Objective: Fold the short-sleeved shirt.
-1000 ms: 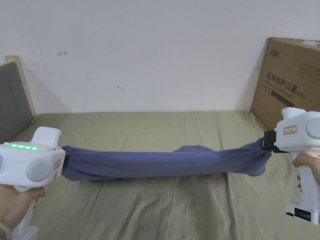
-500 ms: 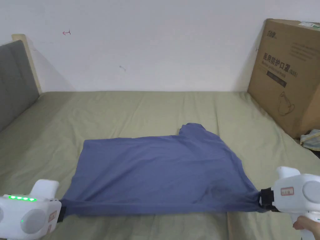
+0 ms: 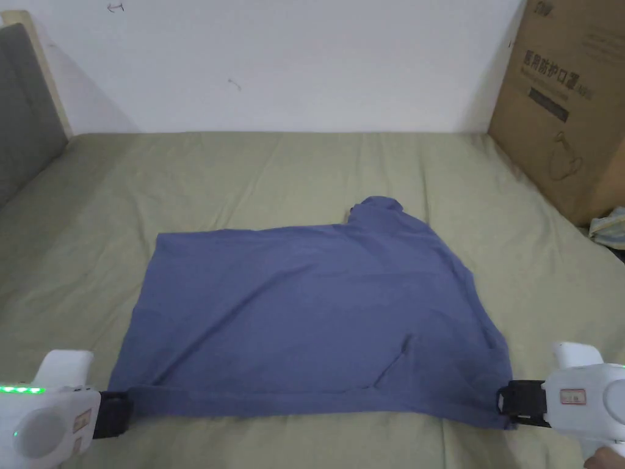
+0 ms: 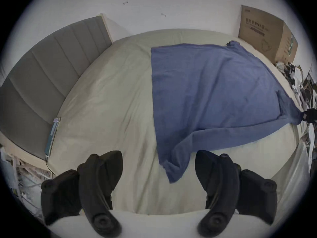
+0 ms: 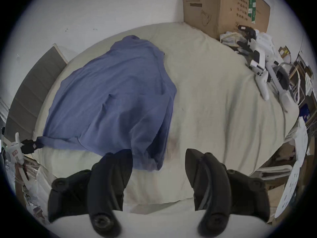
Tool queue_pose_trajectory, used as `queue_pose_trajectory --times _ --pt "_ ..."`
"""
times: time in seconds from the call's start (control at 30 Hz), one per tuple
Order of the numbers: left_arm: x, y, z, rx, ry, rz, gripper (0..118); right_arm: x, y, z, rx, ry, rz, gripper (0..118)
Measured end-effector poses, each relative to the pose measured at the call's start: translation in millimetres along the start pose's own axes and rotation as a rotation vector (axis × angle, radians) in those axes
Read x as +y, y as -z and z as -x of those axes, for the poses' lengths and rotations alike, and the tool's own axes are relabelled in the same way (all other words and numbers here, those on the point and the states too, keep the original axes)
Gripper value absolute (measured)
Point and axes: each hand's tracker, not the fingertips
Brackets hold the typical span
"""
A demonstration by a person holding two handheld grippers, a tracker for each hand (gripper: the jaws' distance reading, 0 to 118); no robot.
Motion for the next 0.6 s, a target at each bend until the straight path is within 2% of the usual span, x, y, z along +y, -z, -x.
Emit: queue_pose_trajectory --times 0.07,0.13,0.17,0.2,0.23,0.27,0.3,0.33,0.4,0.53,0.57,0.6 --pt "0.0 -13.8 2.1 -0.01 -0.035 -0.043 92 6.5 -10.9 -0.8 0.018 0.003 -0.05 70" --pt "1.3 -28.1 4.8 -0.08 -0.086 -0.084 91 8.6 -23.8 5.6 0.047 0.006 -0.078 69" --pt "1.4 -35.5 6.2 -0.121 -0.114 -0.107 87 11.2 -28.6 8.2 0.061 0.005 -0.108 69" --pt "0.0 -44.1 6.2 -0.163 -0.139 -0.122 67 13.1 -32.2 11.9 0.069 -0.017 -0.128 63" --pt "-1.9 -49.2 5.9 -0.18 -0.158 -0.129 41 9.5 -39.8 22.1 0.058 -0.039 -0.154 49" --pt "-4.6 -51.5 5.0 -0.186 -0.164 -0.131 13 8.2 -41.7 27.8 0.048 -0.062 -0.169 26" --pt "-10.1 -54.0 3.5 -0.162 -0.157 -0.122 1 7.0 -41.8 32.6 0.038 -0.076 -0.169 1" --pt "-16.7 -60.6 -1.9 -0.166 -0.159 -0.136 0 4.1 -41.7 35.2 0.05 -0.064 -0.168 1" --pt "-25.8 -63.9 -2.8 -0.178 -0.162 -0.111 0 -3.5 -40.1 40.5 0.139 -0.047 -0.147 1" --pt "-34.9 -54.4 5.5 -0.156 -0.171 -0.088 0 -11.9 -27.8 48.5 0.116 -0.044 -0.122 1" --pt "-34.7 -53.1 7.0 -0.152 -0.179 -0.082 5 -12.8 -25.0 48.9 0.117 -0.035 -0.113 1" --pt "-35.0 -49.8 9.1 -0.131 -0.186 -0.082 34 -13.6 -22.1 48.6 0.128 -0.017 -0.099 1"
